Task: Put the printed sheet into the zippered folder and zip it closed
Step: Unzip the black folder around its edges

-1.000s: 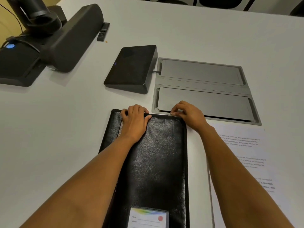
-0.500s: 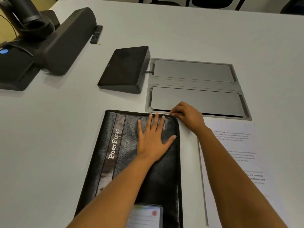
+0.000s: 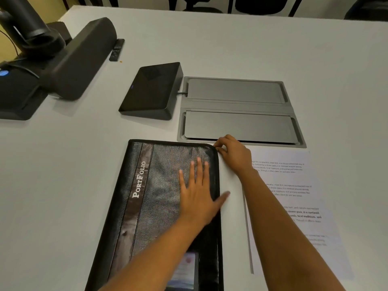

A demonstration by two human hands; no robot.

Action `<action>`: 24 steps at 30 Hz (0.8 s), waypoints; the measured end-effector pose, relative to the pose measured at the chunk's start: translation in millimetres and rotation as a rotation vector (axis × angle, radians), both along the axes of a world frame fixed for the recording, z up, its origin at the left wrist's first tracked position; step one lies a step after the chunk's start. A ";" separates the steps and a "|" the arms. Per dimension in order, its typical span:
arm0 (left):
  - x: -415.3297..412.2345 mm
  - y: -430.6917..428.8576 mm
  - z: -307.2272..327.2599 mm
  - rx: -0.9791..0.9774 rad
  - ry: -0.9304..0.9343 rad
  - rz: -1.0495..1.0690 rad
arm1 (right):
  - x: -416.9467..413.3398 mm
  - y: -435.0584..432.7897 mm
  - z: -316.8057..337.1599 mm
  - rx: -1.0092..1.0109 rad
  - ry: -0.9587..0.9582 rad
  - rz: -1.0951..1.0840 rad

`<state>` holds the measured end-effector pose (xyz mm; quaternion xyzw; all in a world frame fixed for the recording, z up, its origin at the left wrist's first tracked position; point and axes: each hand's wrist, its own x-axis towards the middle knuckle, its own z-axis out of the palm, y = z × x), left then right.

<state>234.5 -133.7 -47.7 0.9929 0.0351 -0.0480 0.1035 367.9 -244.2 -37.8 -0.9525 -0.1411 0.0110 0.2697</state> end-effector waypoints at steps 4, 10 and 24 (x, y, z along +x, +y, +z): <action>-19.8 -5.9 -2.4 0.051 -0.038 -0.020 | -1.2 0.1 2.1 -0.040 0.000 0.032; -14.7 -6.3 -2.7 0.053 -0.052 -0.033 | -26.3 -23.6 -0.3 -0.074 -0.080 0.076; -19.8 -7.9 8.3 0.009 0.020 -0.047 | -82.8 -17.7 -0.6 -0.096 -0.023 -0.061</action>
